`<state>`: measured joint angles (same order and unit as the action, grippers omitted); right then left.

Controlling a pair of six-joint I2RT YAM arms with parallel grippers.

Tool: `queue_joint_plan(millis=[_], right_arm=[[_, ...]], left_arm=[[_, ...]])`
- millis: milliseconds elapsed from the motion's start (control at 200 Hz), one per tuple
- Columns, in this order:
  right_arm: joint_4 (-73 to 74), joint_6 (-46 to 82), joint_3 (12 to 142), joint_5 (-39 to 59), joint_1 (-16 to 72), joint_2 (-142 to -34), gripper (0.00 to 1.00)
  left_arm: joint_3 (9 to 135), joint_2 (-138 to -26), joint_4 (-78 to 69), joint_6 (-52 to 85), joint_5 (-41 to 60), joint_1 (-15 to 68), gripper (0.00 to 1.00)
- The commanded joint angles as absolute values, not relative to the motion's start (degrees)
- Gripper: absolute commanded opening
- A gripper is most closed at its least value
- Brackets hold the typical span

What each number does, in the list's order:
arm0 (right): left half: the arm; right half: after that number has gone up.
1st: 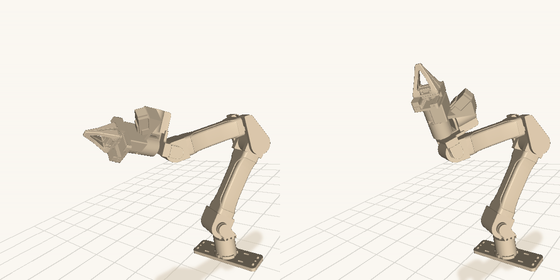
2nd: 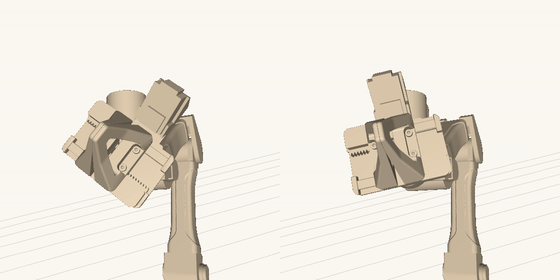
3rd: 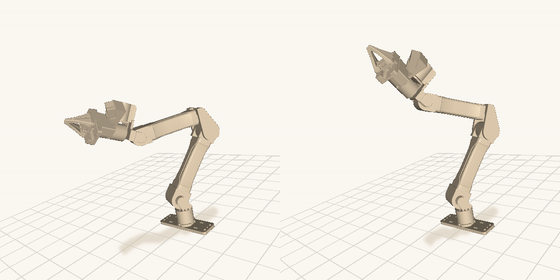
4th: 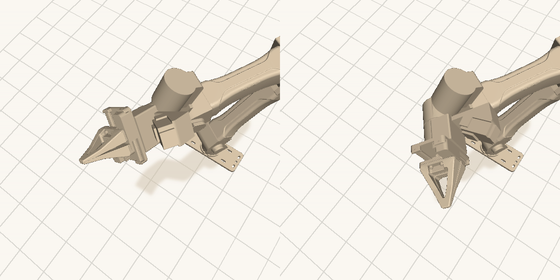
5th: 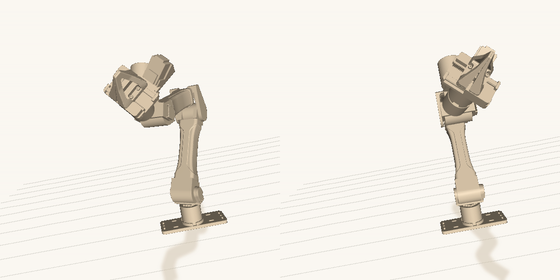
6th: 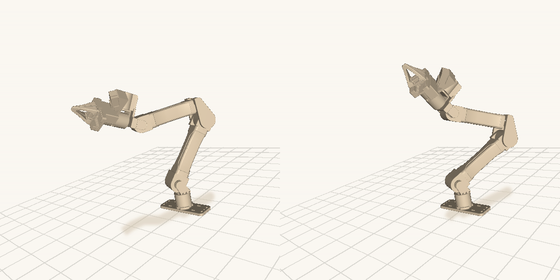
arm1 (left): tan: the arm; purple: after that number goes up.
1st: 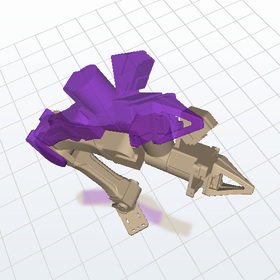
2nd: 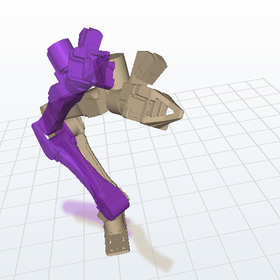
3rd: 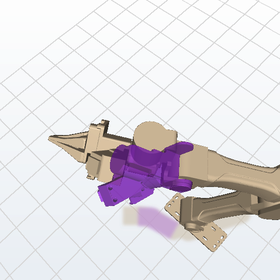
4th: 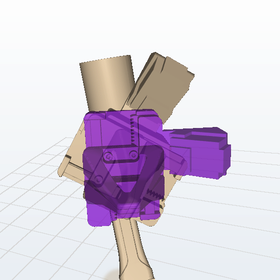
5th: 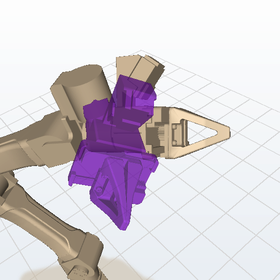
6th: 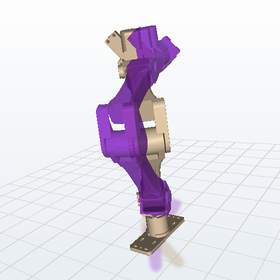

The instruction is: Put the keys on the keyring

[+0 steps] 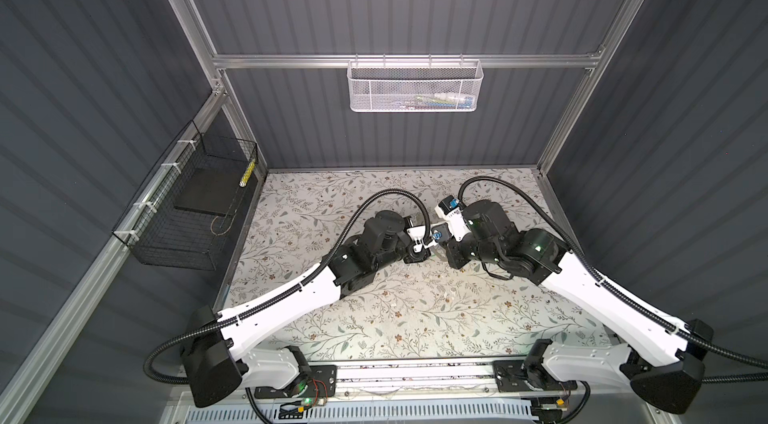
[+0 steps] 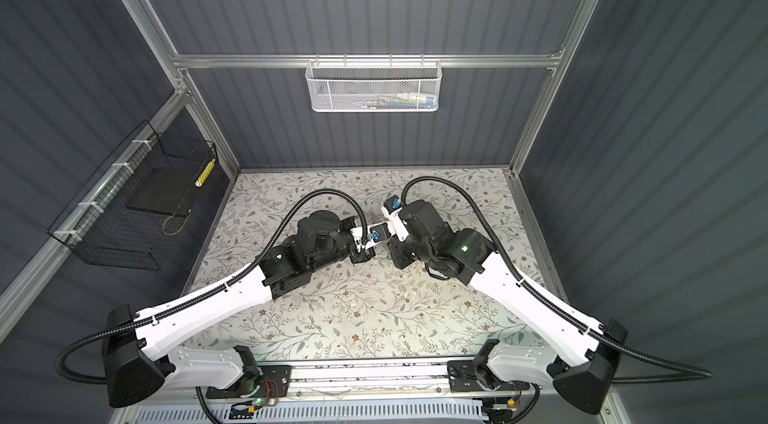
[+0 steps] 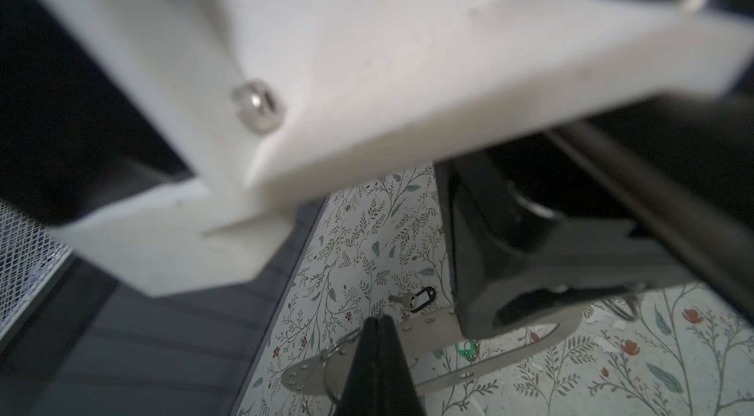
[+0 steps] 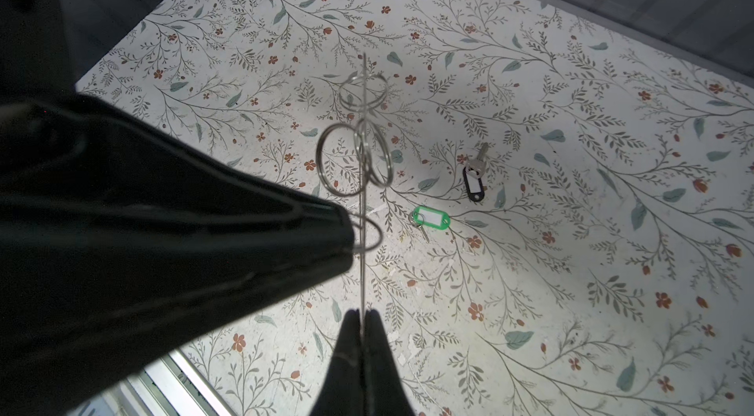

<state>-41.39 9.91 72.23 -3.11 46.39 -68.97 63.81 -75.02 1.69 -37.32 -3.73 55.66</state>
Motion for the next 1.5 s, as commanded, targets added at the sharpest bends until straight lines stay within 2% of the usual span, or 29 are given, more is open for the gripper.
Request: queue_joint_plan(millis=[0, 515, 1176, 1496], right_arm=[[-40.1, 11.1, 74.1, 0.4, 46.9, -68.6, 0.00], [-37.3, 12.6, 73.8, 5.5, 46.8, -70.1, 0.00], [-35.7, 11.7, 71.0, 8.8, 45.1, -67.2, 0.00], [-34.3, 11.3, 70.9, 8.9, 45.1, -68.7, 0.00]], left_arm=[[65.5, -76.1, 0.1, -36.3, -4.2, 56.5, 0.00], [64.8, -77.8, -4.4, -32.9, -5.3, 57.9, 0.00], [64.4, -78.1, -1.3, -46.0, -8.9, 58.2, 0.00], [65.0, -78.3, -3.7, -37.2, -7.0, 58.2, 0.00]])
